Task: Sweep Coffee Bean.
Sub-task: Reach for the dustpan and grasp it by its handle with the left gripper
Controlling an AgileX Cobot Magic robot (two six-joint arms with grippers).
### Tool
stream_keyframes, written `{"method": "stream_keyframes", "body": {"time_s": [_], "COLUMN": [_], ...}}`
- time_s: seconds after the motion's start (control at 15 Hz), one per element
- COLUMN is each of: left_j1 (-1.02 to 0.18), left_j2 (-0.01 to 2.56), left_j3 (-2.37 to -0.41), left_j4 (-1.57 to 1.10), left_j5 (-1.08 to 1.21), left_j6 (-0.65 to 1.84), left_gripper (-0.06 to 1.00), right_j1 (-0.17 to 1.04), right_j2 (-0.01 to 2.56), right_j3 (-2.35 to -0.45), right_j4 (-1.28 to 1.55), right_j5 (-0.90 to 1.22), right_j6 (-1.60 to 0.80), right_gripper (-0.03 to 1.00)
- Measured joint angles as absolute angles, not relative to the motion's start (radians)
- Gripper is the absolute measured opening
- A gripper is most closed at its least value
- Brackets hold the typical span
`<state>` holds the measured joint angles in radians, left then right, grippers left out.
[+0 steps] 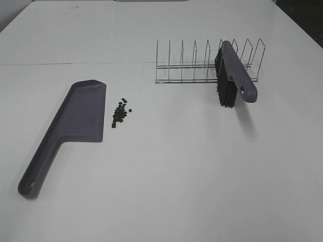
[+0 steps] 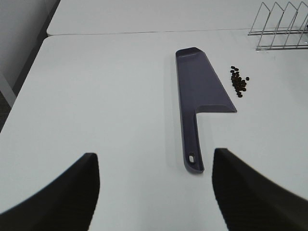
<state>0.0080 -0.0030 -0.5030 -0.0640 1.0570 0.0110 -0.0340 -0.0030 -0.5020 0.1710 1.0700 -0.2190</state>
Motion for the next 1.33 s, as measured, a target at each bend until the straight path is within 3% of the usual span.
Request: {"method": "stream_keyframes", "body": {"time_s": [0.73, 1.33], "left_j1": [0.008, 0.008], "left_j2": [0.011, 0.771], "left_j3": [-0.516, -0.93], "left_j4": [-0.07, -0.152], "left_j5": [1.048, 1.211], "left_j6": [0.011, -0.113], "left_gripper": [0.63, 0.65], "right_j1": [-0.034, -0.034], "right_j2": [-0.003, -0.003], "right_j3": [-0.502, -0.502], "right_j4": [0.171, 0.171], "right_j5": [1.07, 1.07], "right_j6": [-0.219, -0.219], "right_gripper": [0.65, 0.65]}}
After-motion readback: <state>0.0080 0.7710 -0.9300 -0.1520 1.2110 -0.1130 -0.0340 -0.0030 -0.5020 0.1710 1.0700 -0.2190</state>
